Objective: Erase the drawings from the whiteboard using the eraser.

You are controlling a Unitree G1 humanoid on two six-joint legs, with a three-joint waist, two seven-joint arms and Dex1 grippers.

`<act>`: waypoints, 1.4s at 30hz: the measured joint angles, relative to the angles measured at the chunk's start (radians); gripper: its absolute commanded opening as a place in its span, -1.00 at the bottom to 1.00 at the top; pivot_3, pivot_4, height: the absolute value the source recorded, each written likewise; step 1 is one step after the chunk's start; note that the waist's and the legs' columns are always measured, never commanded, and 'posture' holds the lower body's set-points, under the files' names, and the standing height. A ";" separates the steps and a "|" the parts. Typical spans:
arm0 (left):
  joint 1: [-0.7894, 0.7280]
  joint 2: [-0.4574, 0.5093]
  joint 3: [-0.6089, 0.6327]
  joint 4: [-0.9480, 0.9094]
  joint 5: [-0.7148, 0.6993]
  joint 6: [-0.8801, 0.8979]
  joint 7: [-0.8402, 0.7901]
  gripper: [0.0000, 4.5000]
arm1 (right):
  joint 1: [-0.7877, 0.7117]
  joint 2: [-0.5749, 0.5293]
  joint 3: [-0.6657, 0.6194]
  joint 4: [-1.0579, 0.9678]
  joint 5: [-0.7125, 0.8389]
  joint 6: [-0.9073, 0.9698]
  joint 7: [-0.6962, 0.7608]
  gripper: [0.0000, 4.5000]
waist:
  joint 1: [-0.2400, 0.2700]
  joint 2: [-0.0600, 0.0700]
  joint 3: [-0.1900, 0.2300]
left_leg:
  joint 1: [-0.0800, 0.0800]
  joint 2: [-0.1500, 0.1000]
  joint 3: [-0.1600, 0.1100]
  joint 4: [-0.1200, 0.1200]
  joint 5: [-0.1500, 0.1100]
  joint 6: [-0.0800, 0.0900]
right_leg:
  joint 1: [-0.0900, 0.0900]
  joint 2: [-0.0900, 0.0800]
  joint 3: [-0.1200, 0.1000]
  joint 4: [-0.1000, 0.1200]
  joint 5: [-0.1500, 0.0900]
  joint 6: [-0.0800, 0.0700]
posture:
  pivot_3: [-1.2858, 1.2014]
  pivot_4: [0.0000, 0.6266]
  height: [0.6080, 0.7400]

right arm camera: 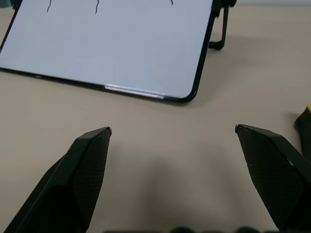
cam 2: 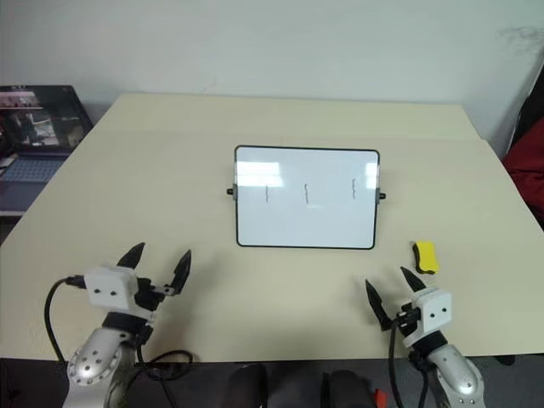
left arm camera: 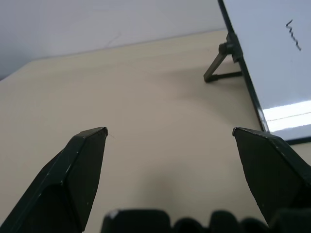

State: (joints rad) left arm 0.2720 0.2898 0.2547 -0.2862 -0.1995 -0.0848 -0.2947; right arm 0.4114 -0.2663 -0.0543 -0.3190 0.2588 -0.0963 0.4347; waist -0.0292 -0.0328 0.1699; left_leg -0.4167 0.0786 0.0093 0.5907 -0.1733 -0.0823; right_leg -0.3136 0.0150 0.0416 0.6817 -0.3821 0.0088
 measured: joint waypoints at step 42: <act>-0.490 0.594 -0.144 -0.170 -0.525 0.537 -0.782 1.00 | -0.329 -0.060 -0.249 -0.282 0.117 0.781 -0.377 0.99 | 0.000 0.001 0.001 | -0.002 0.000 0.004 0.000 -0.001 -0.001 | -0.004 0.001 0.004 0.001 0.000 0.000 | 0.03 -0.52 1.00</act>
State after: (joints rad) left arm -0.2180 0.8836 0.1104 -0.4565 -0.7247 0.4518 -1.0765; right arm 0.0819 -0.3259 -0.3029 -0.6013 0.3762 0.6847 0.0581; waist -0.0290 -0.0317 0.1711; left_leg -0.4190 0.0788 0.0137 0.5906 -0.1741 -0.0833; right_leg -0.3180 0.0164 0.0453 0.6828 -0.3819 0.0086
